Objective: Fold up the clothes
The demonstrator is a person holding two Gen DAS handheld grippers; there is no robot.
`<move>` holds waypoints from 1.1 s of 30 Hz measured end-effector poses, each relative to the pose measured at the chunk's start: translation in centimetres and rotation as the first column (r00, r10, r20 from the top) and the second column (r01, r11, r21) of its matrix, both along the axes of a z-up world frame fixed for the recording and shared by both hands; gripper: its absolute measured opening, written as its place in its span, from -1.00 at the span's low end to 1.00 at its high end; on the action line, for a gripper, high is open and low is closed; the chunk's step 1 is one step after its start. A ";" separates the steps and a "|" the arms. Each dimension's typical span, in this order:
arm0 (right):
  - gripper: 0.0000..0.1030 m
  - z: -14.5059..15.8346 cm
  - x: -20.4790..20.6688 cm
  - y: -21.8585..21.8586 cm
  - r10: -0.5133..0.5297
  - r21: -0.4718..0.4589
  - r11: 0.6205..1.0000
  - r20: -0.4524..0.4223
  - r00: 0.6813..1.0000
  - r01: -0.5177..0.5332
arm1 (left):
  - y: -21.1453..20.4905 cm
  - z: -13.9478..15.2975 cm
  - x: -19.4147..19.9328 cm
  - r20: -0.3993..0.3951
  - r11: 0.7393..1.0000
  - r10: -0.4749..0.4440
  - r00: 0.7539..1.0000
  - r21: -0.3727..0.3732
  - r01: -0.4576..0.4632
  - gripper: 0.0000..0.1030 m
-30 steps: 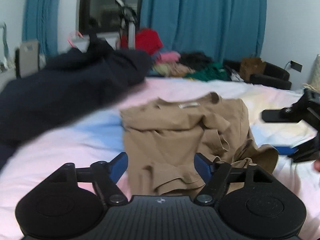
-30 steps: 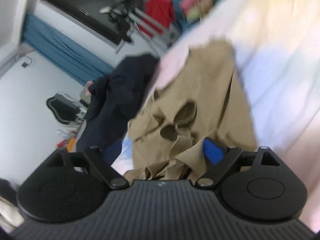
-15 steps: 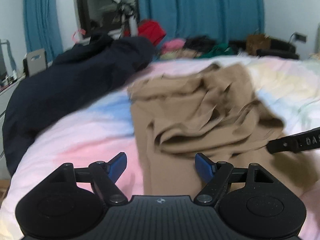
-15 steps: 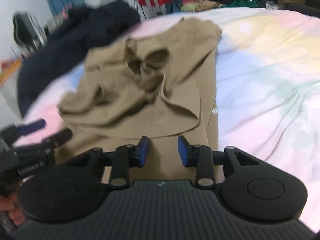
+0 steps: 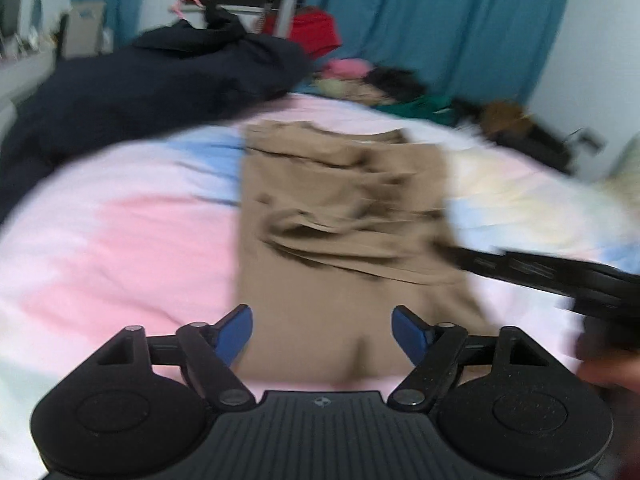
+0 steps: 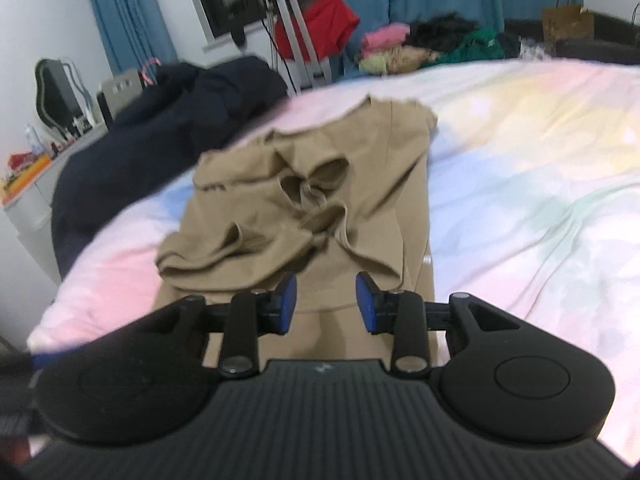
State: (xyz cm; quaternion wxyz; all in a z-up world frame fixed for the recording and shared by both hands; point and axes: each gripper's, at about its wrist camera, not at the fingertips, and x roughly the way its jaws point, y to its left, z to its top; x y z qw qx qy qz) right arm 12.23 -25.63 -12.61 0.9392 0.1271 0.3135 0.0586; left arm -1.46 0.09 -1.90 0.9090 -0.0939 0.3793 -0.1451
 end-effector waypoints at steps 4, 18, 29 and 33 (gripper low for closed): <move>-0.29 1.4 -1.6 -0.1 -0.024 -0.009 1.000 0.052 0.998 0.024 | -0.6 -1.7 -1.0 -0.105 0.995 -0.054 0.993 -0.084 0.045 0.56; -0.28 2.6 -3.7 -0.1 -0.032 0.035 0.999 0.111 0.993 0.028 | 3.9 -7.9 5.0 -0.298 0.873 0.149 0.943 -0.409 -0.267 0.58; -0.27 1.3 -4.1 -1.4 -0.046 0.248 0.968 0.028 0.999 0.038 | 4.8 -9.7 5.7 -0.311 0.830 0.180 0.933 -0.460 -0.314 0.15; -0.23 -0.7 -3.9 -2.4 -0.012 0.476 0.878 -0.076 0.997 0.047 | 5.4 -9.7 5.6 -0.322 0.800 0.218 0.921 -0.482 -0.358 -0.31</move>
